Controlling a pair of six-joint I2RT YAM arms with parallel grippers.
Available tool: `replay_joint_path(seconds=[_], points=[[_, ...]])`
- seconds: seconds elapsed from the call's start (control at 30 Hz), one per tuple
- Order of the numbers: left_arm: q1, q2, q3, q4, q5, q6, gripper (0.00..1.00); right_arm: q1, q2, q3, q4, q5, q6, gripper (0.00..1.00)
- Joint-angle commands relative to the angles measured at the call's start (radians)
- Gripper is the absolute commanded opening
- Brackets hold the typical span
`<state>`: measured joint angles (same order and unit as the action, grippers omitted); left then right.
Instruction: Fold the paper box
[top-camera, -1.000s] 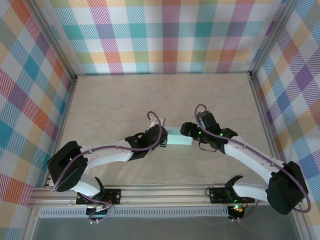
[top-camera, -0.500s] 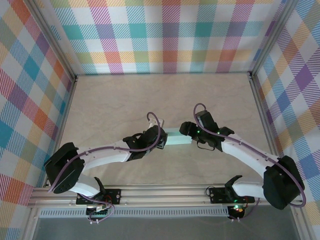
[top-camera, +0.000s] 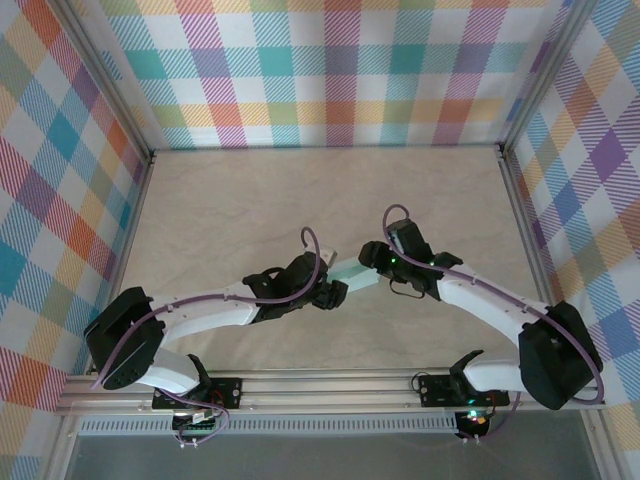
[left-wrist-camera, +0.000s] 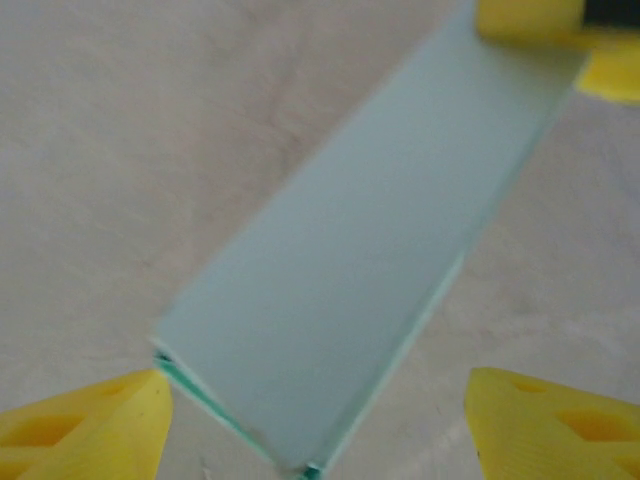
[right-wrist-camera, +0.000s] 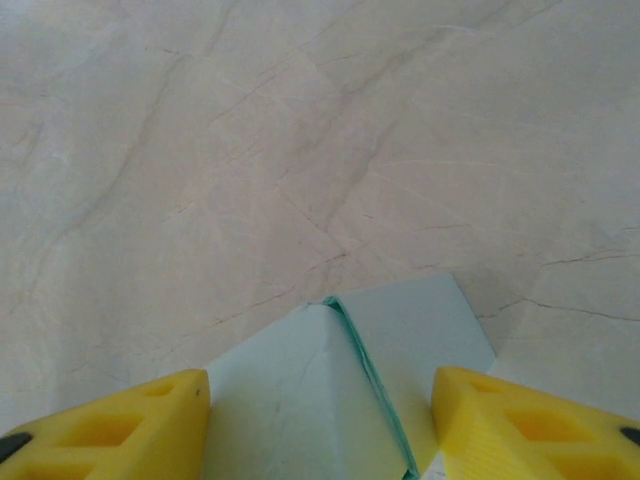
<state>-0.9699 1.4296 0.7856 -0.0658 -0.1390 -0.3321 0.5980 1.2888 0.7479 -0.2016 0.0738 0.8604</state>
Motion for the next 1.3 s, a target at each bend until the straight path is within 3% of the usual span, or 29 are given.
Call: replay_joint_path(seconds=[0.0, 0.1, 0.3, 0.33, 0.47, 0.53, 0.67, 0.83, 0.97, 1.03, 1.27], points=[[0.017, 0.004, -0.029, 0.014, 0.124, 0.012, 0.79, 0.011, 0.041, -0.038, -0.047, -0.043, 0.02, 0.55], [0.023, -0.013, -0.05, 0.049, 0.162, 0.01, 0.81, 0.011, 0.051, -0.042, -0.041, -0.044, 0.019, 0.54], [0.063, -0.158, -0.163, 0.238, 0.229, -0.096, 1.0, 0.011, 0.06, -0.045, -0.035, -0.049, 0.016, 0.54], [0.069, -0.183, -0.174, 0.25, 0.221, -0.12, 1.0, 0.011, 0.061, -0.044, -0.034, -0.052, 0.014, 0.54], [0.08, -0.295, -0.2, 0.202, 0.021, -0.386, 1.0, 0.011, 0.065, -0.041, -0.029, -0.064, 0.005, 0.54], [0.089, -0.317, -0.196, 0.193, 0.033, -0.456, 0.99, 0.011, 0.064, -0.04, -0.028, -0.067, 0.005, 0.54], [0.117, -0.292, -0.152, 0.1, 0.045, -0.632, 0.92, 0.011, 0.072, -0.036, -0.02, -0.076, 0.004, 0.54], [0.136, -0.221, -0.167, 0.175, 0.092, -0.741, 0.82, 0.011, 0.073, -0.035, -0.023, -0.085, 0.003, 0.54], [0.139, -0.172, -0.166, 0.192, 0.11, -0.77, 0.69, 0.01, 0.067, -0.034, -0.028, -0.08, -0.004, 0.54], [0.152, -0.163, -0.173, 0.207, 0.131, -0.768, 0.55, 0.011, 0.069, -0.034, -0.034, -0.081, -0.007, 0.54], [0.173, -0.137, -0.2, 0.213, 0.164, -0.766, 0.41, 0.01, 0.052, -0.039, -0.045, -0.075, -0.011, 0.55]])
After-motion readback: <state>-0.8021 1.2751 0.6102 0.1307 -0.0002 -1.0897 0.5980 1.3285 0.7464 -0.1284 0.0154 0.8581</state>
